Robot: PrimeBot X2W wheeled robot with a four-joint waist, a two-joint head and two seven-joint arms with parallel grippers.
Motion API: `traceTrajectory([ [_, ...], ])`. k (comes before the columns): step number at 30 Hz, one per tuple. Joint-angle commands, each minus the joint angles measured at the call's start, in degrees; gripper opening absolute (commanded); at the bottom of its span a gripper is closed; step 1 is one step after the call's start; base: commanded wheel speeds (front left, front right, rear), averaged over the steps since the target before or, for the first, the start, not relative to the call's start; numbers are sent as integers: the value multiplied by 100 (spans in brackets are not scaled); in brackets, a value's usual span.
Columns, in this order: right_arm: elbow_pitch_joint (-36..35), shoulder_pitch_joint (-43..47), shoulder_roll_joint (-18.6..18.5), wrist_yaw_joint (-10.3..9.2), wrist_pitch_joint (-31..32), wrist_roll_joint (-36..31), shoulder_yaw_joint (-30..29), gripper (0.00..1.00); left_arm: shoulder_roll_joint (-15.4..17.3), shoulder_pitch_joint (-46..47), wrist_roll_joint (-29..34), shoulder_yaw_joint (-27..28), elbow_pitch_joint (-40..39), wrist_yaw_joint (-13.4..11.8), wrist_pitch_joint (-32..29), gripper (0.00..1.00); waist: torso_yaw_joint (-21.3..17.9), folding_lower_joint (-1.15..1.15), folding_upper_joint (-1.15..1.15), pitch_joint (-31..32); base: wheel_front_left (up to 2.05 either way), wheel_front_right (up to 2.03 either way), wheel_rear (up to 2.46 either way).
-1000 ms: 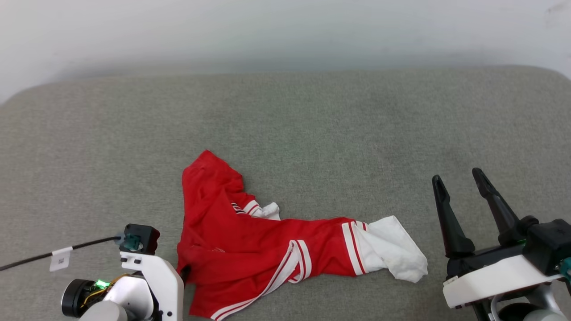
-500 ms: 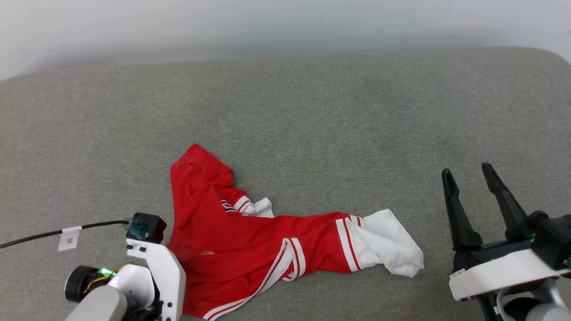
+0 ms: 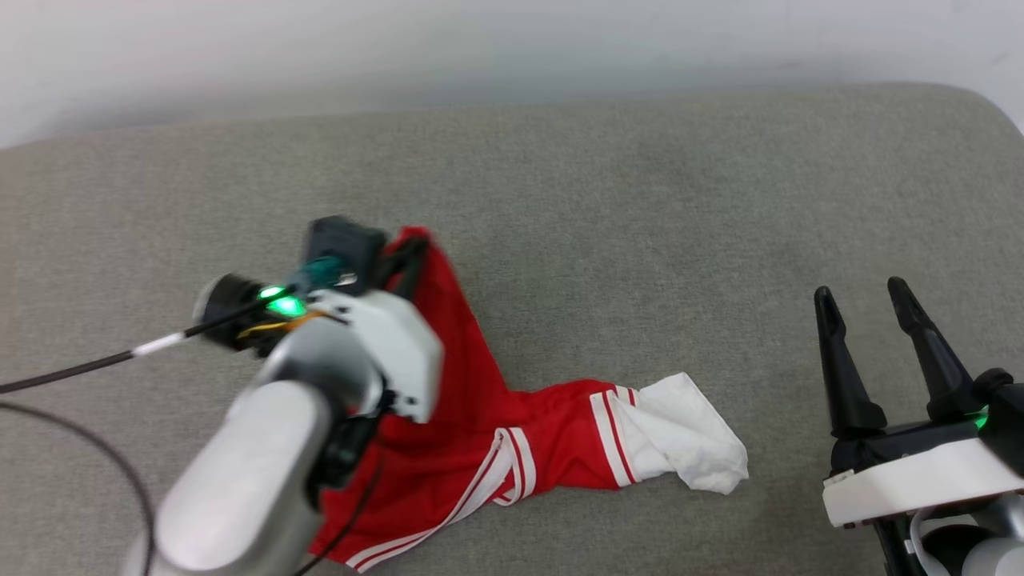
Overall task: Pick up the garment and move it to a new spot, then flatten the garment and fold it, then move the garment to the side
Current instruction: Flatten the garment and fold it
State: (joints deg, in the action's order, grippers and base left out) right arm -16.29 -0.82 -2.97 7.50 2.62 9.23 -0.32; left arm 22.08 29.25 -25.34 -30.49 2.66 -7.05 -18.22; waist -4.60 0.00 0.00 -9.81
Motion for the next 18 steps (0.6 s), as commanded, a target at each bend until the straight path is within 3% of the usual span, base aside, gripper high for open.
traceTrajectory([
  [1, -30, -70, 17, -2, -10, 61, -18, 100, -125, 128, 42, -92, 58, 46, 44, 0, -89, 0, 0, -96, 0, 0, 0],
  [8, -92, -213, 17, -2, -106, 84, -21, 100, -920, 699, 124, -819, 863, 489, 19, 0, -399, 0, 0, -510, 0, 0, 0],
  [18, 54, -402, 17, -2, -257, 118, 57, 100, -1366, 991, 47, -1317, 2526, 964, -132, 0, -535, 0, 0, -814, 0, 0, 0],
])
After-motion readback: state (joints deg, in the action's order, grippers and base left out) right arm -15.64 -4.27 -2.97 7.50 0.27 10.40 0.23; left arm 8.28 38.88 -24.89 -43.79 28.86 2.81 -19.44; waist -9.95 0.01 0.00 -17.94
